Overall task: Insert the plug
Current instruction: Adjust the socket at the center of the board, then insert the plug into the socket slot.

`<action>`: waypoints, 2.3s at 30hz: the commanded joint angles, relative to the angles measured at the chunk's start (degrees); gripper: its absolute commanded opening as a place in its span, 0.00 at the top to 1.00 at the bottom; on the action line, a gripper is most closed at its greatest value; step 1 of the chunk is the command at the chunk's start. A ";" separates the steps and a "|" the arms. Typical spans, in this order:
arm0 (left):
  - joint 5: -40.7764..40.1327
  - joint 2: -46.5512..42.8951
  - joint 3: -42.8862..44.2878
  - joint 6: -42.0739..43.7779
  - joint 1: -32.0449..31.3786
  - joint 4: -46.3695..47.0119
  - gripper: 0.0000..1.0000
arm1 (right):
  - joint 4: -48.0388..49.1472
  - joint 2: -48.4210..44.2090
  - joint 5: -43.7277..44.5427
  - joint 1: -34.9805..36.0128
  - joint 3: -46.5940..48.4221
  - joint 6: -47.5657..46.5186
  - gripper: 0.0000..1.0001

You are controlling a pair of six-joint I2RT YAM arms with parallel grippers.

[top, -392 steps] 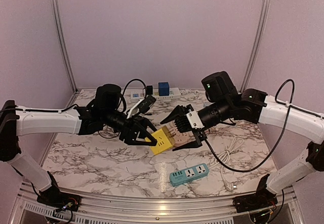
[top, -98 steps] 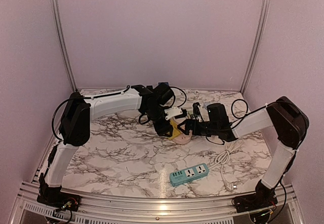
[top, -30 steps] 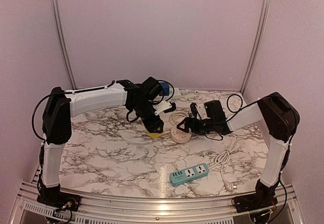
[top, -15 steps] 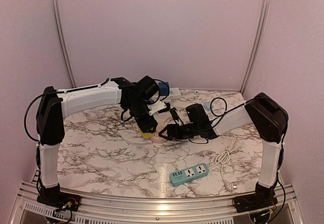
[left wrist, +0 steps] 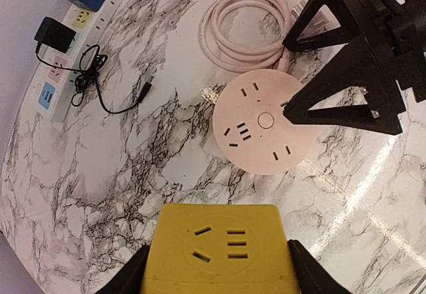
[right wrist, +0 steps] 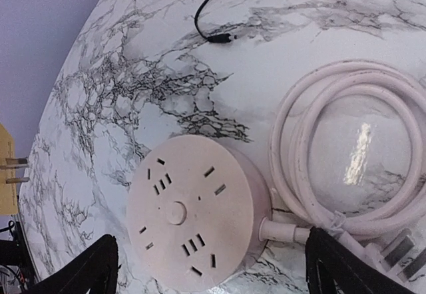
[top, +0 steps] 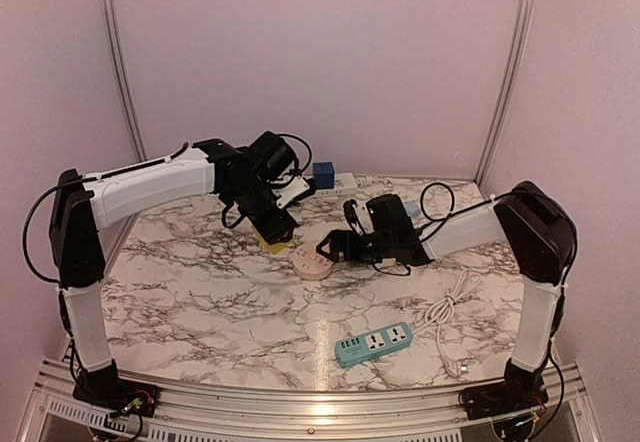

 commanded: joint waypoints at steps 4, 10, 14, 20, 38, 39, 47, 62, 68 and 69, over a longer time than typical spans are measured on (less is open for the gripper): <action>-2.70 -4.33 -3.46 -4.82 0.54 3.63 0.70 | -4.49 10.33 1.50 -0.39 13.23 0.70 0.08; -3.57 -6.85 -5.84 -5.63 0.92 4.53 0.71 | -11.10 17.41 -2.34 1.36 23.51 -4.56 0.12; -3.80 -9.35 -7.54 -6.33 1.26 4.63 0.71 | -10.21 18.34 -7.49 2.74 23.54 -7.41 0.24; -2.67 -13.23 -10.63 -7.46 1.15 4.42 0.72 | -10.33 16.44 -8.67 6.06 21.32 -9.83 0.27; -0.26 -13.51 -8.63 0.44 -5.09 -7.16 0.74 | -12.57 4.56 -14.44 5.27 18.95 -13.05 0.10; -0.51 -12.80 -7.53 1.13 -5.47 -8.25 0.74 | -13.00 2.67 -13.71 4.66 16.95 -13.39 0.10; 1.72 -7.35 -2.69 6.97 -8.42 -13.15 0.75 | -13.56 -12.25 -6.33 0.03 0.85 -16.06 0.08; 6.19 7.37 9.07 12.74 -8.02 -21.19 0.78 | -20.03 -37.51 2.99 -1.16 -12.18 -17.39 0.06; 5.70 10.56 12.08 13.56 -6.65 -22.30 0.80 | -20.62 -41.67 3.31 -1.12 -14.24 -16.81 0.06; 6.02 10.76 12.16 14.05 -6.29 -22.28 0.80 | -20.71 -42.14 3.45 -1.12 -14.62 -16.76 0.06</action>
